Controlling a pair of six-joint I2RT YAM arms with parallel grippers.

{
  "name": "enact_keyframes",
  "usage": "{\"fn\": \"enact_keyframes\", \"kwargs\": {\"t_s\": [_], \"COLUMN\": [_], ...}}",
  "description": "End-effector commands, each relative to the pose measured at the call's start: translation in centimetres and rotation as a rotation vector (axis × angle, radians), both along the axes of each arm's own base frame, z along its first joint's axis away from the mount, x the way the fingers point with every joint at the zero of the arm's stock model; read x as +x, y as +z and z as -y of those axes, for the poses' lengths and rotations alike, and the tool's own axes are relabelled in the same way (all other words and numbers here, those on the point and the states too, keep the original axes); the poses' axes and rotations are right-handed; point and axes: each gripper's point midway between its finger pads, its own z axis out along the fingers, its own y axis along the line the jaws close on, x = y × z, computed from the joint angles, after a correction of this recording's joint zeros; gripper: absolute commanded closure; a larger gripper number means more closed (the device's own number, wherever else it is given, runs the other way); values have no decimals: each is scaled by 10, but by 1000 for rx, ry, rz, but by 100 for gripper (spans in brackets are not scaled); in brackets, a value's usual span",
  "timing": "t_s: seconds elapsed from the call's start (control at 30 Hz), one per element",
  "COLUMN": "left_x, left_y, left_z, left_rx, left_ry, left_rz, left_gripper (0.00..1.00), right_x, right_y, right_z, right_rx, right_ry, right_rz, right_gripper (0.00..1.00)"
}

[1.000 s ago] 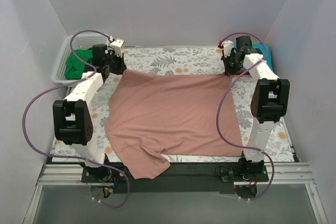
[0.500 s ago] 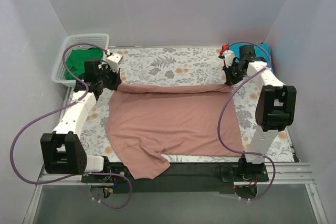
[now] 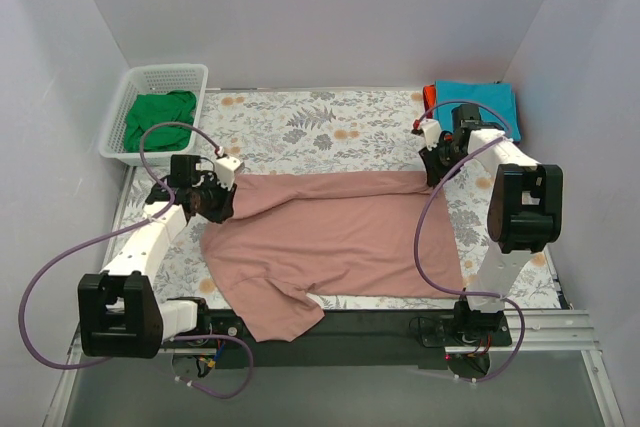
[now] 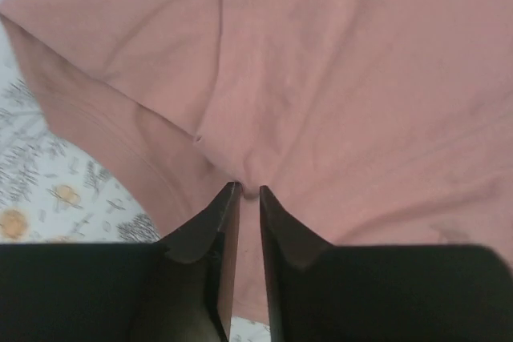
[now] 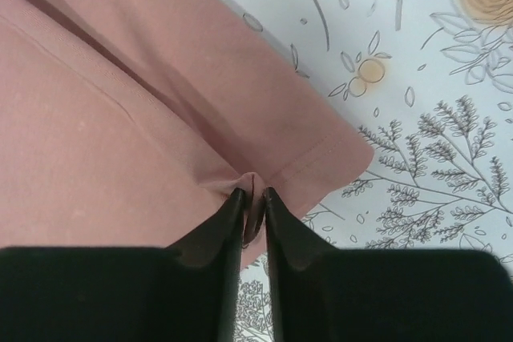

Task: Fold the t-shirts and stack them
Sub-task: Fold the tshirt

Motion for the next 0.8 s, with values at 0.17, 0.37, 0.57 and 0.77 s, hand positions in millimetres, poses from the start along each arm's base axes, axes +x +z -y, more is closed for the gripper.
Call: {"fn": "enact_keyframes", "kwargs": {"t_s": [0.17,0.37,0.57,0.77], "left_x": [-22,29,71,91], "left_y": [12,29,18,-9], "left_z": [14,28,49,66], "left_rx": [-63,-173,-253,-259], "left_ry": [-124,-41,-7,-6], "left_rz": [-44,-75,-145,-200], "left_gripper": [66,60,56,54], "right_x": [-16,0,7,2], "right_y": [28,46,31,11], "right_z": [2,-2,-2,4], "right_rx": [48,82,84,50], "right_ry": [55,6,-34,-37], "right_rz": [15,29,-32,-84], "right_gripper": [45,44,61,52]}}
